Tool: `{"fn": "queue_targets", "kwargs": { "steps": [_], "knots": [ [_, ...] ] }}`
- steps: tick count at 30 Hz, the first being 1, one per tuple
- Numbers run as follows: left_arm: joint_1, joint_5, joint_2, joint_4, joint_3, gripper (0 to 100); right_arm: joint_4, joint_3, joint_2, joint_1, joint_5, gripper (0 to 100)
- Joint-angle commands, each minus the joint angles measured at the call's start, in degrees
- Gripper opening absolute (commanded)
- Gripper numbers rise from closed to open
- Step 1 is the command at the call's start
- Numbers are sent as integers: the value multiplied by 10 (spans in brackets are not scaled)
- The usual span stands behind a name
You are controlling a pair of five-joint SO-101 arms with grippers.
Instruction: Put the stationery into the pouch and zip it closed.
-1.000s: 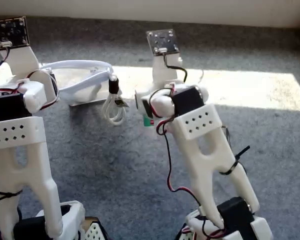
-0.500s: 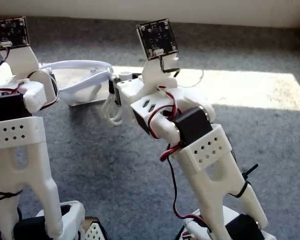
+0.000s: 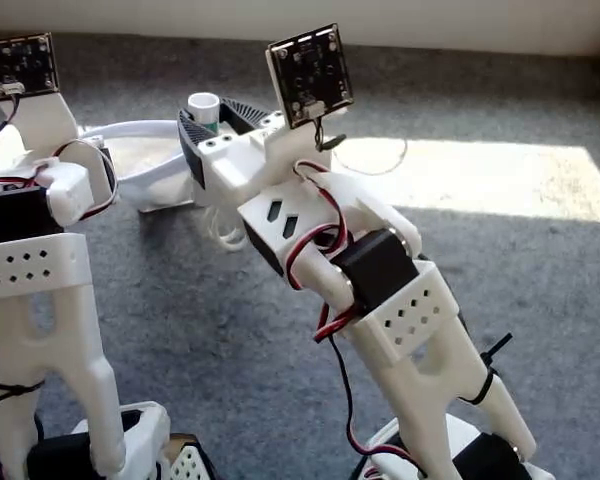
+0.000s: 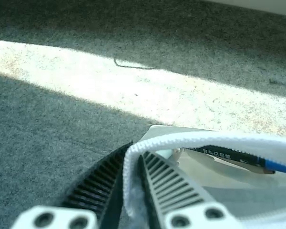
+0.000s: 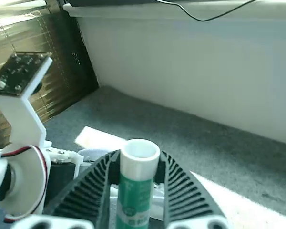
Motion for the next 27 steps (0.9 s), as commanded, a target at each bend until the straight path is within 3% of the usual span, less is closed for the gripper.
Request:
{"fn": "queue_targets", "kwargs": {
  "steps": [1, 9, 19, 27],
  "knots": [
    [9, -4, 5, 5, -2, 11, -40, -7, -22, -7, -2, 5],
    [9, -4, 5, 5, -2, 11, -106, 20, -22, -7, -2, 5],
    [9, -4, 5, 5, -2, 11, -456, 218, -28, -7, -2, 5],
    [9, -4, 5, 5, -2, 11, -582, 269, -29, -7, -2, 5]
  ]
}}
